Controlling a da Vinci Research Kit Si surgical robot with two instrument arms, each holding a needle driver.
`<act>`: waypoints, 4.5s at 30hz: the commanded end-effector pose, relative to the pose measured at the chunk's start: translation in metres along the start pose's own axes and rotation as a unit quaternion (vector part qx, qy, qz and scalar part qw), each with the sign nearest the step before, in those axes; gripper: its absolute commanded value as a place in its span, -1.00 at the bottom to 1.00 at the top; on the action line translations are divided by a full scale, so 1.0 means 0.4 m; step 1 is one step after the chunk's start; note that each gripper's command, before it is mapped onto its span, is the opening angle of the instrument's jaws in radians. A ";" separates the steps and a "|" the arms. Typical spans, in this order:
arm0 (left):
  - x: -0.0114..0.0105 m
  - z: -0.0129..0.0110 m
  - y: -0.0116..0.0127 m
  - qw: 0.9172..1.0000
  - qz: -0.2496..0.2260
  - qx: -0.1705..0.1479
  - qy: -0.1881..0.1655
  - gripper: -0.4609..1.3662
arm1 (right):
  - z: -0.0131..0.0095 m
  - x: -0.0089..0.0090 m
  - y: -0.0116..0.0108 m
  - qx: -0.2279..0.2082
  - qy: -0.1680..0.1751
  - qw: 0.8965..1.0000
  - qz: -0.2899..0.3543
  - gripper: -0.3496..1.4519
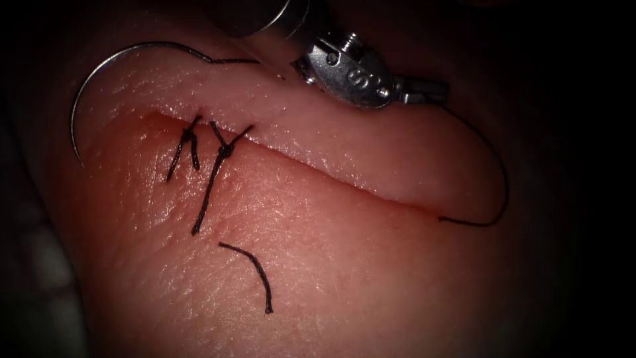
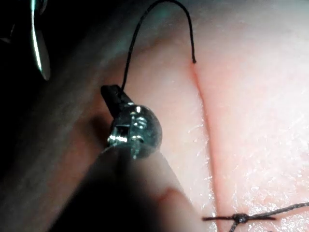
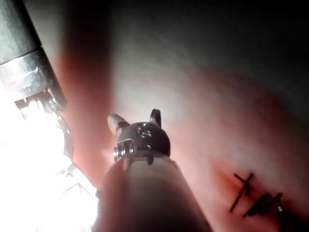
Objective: Wound Closure
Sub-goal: Set down the cut suture end from the left tool
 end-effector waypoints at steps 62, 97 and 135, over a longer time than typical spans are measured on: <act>-0.0115 -0.0492 -0.0207 0.955 -0.220 -0.136 -0.143 0.64 | 0.0006 0.0022 -0.0048 0.029 -0.007 0.999 -0.011 0.28; 0.0022 -0.0650 -0.0090 0.982 -0.164 -0.068 -0.062 0.03 | 0.0011 0.0053 -0.0171 0.121 0.029 0.990 -0.070 0.77; 0.0166 -0.0711 0.0221 0.997 0.009 -0.020 -0.079 0.35 | 0.0029 -0.0044 -0.0349 0.244 0.086 0.945 -0.199 0.64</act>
